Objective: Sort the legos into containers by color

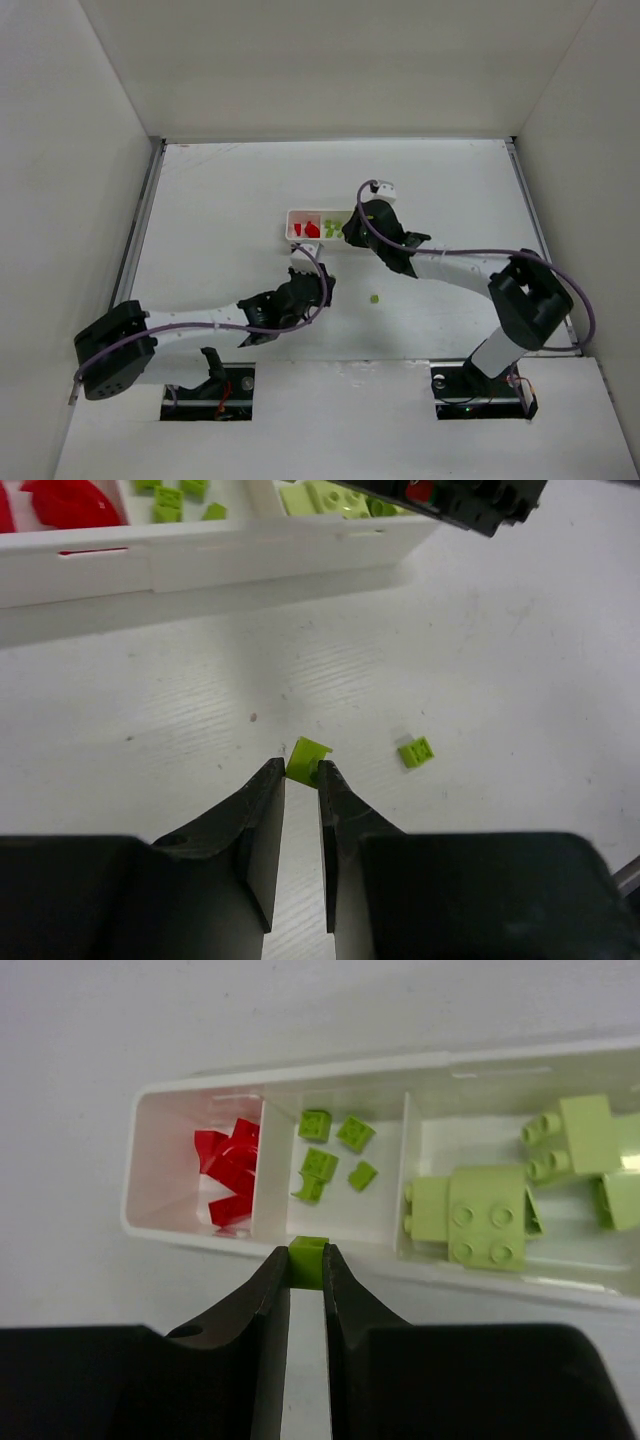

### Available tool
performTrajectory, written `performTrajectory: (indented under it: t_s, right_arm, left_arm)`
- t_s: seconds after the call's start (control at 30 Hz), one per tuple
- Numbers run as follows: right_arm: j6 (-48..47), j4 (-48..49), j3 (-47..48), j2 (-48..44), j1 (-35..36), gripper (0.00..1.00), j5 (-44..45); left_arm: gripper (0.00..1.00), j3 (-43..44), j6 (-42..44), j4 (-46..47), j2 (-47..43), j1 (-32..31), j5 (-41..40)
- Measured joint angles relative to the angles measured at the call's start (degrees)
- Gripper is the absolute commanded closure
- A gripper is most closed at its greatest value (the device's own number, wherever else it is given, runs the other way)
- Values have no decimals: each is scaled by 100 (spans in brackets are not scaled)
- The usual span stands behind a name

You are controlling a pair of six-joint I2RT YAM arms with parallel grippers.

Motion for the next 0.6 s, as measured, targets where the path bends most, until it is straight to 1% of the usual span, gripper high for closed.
performTrajectory:
  t_s: [0.07,0.1,0.23,0.33,0.43,0.53,0.6]
  right_arm:
    - [-44,39,280,398,-35,79,-52]
    - [-61,37,369,535,-63,76,-72]
    - [-122,26,680,946,-188,60,-83]
    - [-164,31,791,1027,-245,50,-81]
    - [-205,37,822,1025,-251,50,-79]
    - [-214,59,713,881,-243,55,-68]
    - [-221,55,474,595,-240,60,-24]
  left_arm:
    - [85,-61,-92,-164,-291,140,-24]
    - [85,-74,-118,-251,-422,201,-35]
    - [84,-76,-179,-549,-848,400,-55]
    - [84,-76,-179,-673,-1034,575,-52]
    - [84,-70,-175,-798,-1082,739,-50]
    - [84,13,-151,-935,-1025,868,-46]
    - [84,146,-114,-973,-911,935,-31]
